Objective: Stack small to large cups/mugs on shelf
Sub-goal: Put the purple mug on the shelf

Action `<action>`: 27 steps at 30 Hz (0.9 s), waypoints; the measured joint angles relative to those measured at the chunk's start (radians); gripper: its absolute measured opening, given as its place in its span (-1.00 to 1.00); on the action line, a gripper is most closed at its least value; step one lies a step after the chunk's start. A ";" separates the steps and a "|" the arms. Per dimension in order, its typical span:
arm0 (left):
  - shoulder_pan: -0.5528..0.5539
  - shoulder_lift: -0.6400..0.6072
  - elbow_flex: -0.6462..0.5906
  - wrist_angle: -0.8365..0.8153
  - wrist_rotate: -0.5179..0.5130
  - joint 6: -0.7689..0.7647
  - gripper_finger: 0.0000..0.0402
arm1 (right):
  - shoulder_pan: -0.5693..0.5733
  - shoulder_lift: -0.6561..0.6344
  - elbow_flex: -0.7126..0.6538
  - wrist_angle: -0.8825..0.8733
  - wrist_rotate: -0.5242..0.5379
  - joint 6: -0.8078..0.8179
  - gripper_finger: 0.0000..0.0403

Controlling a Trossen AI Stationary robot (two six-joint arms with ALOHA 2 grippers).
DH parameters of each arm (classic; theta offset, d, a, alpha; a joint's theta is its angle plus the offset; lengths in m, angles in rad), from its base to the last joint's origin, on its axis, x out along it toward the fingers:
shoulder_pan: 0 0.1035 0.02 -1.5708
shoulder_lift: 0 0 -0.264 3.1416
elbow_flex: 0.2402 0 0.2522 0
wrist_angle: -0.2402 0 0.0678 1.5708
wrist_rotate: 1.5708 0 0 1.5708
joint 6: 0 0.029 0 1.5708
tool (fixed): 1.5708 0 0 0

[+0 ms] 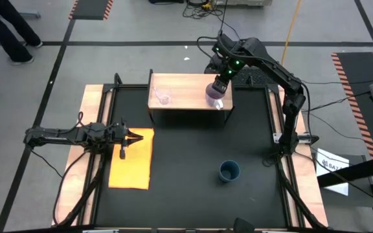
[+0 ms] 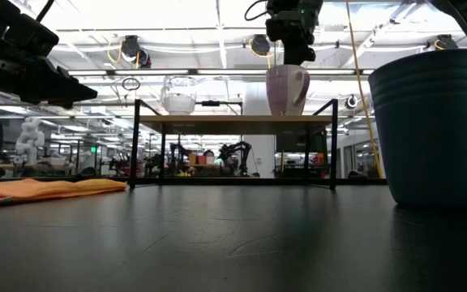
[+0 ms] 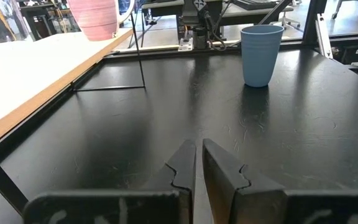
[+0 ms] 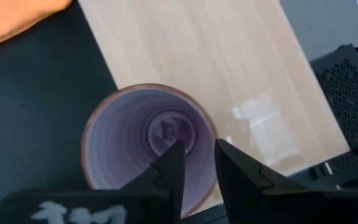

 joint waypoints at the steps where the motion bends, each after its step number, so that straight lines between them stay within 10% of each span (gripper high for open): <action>1: 0.000 0.000 0.000 0.000 0.000 0.000 -0.84 | 0.005 0.000 0.000 -0.001 0.000 0.000 -0.60; 27: 0.000 0.000 0.000 0.000 0.000 0.000 -0.84 | 0.109 -0.280 -0.001 0.010 -0.157 -0.026 -0.80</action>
